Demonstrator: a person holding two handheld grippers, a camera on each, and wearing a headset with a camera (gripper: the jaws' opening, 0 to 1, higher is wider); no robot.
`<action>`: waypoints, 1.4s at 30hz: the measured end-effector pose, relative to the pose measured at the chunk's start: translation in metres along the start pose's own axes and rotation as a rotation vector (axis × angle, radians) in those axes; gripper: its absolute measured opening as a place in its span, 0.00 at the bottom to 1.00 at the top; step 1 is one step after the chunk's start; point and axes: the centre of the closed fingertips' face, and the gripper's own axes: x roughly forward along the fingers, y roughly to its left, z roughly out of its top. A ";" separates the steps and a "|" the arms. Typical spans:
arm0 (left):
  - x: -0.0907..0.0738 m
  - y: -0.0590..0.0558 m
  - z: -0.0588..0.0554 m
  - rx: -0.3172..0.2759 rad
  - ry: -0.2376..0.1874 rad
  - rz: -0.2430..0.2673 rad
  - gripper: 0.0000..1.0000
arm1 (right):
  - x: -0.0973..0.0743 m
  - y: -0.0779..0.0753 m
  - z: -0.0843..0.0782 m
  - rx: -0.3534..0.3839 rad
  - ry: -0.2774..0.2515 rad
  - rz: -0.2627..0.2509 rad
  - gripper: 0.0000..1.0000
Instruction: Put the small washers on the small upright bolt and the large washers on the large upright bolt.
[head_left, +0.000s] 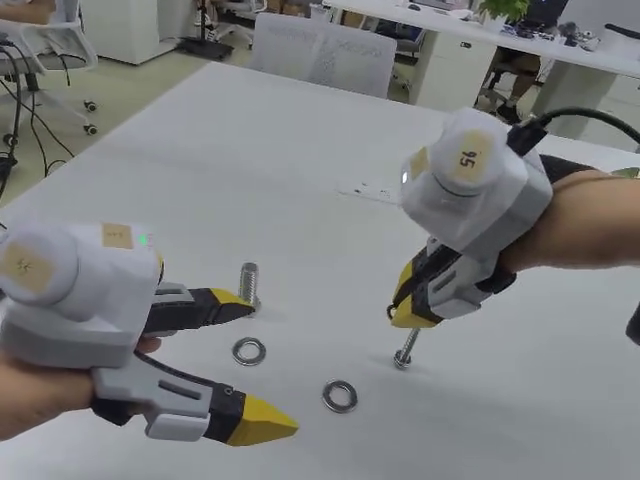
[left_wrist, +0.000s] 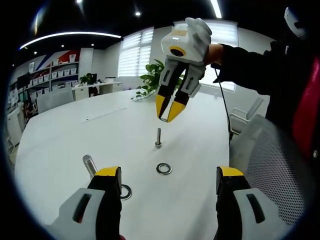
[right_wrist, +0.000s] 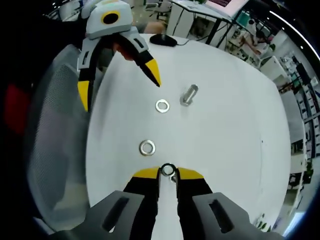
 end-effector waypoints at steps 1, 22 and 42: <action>0.001 0.000 0.000 0.002 0.001 -0.003 0.77 | 0.000 -0.001 -0.001 0.003 0.001 -0.001 0.13; 0.021 0.007 -0.001 0.022 0.040 -0.035 0.78 | -0.007 -0.011 -0.037 0.098 0.023 -0.030 0.13; 0.038 0.011 -0.006 0.085 0.091 -0.049 0.79 | 0.018 -0.016 -0.040 0.096 0.050 0.011 0.13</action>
